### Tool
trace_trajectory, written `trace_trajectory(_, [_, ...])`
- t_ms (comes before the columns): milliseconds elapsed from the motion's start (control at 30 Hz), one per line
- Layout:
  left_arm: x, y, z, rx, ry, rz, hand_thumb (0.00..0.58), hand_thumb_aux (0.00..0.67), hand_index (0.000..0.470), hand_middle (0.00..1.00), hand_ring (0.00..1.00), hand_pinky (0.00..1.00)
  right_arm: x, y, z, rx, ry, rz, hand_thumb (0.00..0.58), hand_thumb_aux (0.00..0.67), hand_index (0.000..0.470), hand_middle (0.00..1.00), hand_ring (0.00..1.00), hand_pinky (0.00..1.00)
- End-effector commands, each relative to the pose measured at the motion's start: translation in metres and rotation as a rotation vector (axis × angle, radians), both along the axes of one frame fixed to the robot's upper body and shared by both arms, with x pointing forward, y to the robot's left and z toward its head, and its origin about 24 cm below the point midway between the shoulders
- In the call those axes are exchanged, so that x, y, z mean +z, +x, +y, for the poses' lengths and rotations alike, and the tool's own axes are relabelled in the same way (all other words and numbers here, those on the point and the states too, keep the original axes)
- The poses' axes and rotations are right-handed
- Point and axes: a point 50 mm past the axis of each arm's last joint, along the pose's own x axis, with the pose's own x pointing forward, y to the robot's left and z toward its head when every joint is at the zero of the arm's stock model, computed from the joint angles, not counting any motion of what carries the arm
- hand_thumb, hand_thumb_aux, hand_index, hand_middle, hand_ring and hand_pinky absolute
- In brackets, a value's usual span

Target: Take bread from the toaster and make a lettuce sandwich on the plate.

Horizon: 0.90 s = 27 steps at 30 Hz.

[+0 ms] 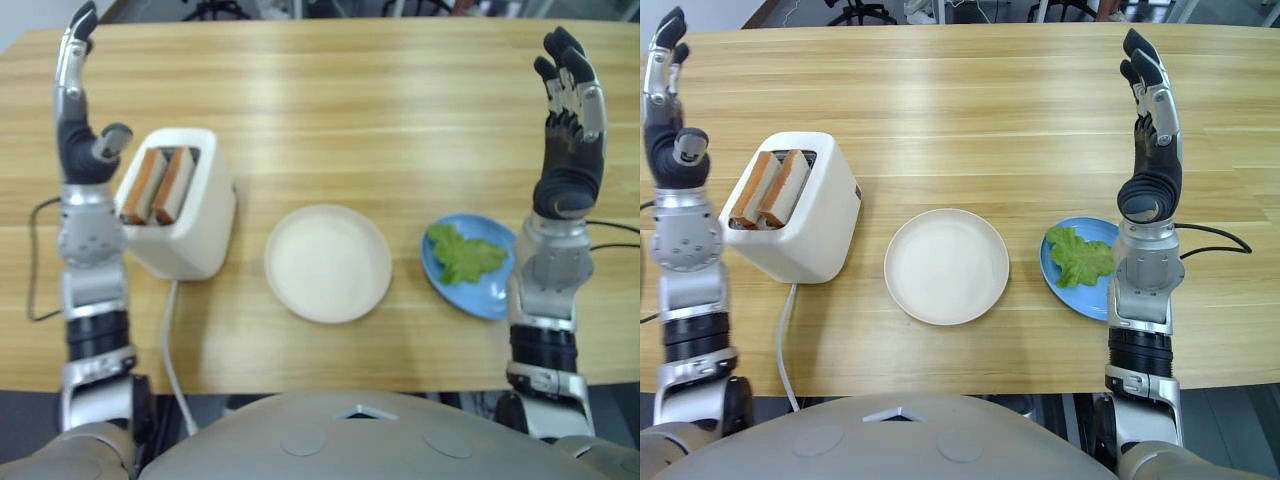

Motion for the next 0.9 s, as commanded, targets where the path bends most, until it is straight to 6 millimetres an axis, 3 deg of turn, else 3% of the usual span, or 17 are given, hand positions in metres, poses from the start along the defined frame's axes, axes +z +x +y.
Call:
trace_trajectory(33, [-0.016,-0.002,0.039,0.212,0.229,0.289,0.0,0.0,0.0,0.0,0.0,0.0,0.002,-0.005,-0.002,-0.019,0.0,-0.015,0.0,0.0,0.0,0.0,0.0,0.0])
trace_trajectory(167, [-0.022,-0.014,0.066,0.31,0.415,0.546,0.0,0.0,0.0,0.0,0.0,0.0,0.0,-0.008,-0.003,-0.032,0.007,-0.016,0.0,0.0,0.0,0.0,0.0,0.0])
trace_trajectory(433, [-0.039,-0.032,0.064,0.275,0.648,0.861,0.0,0.0,0.0,0.0,0.0,0.0,0.002,-0.011,-0.005,-0.049,0.008,-0.021,0.0,0.0,0.0,0.0,0.0,0.0])
trace_trajectory(900, [-0.033,-0.029,0.042,0.194,0.729,0.907,0.0,0.0,0.0,0.0,0.0,0.0,0.003,-0.017,-0.01,-0.073,0.007,-0.023,0.0,0.0,0.0,0.0,0.0,0.0])
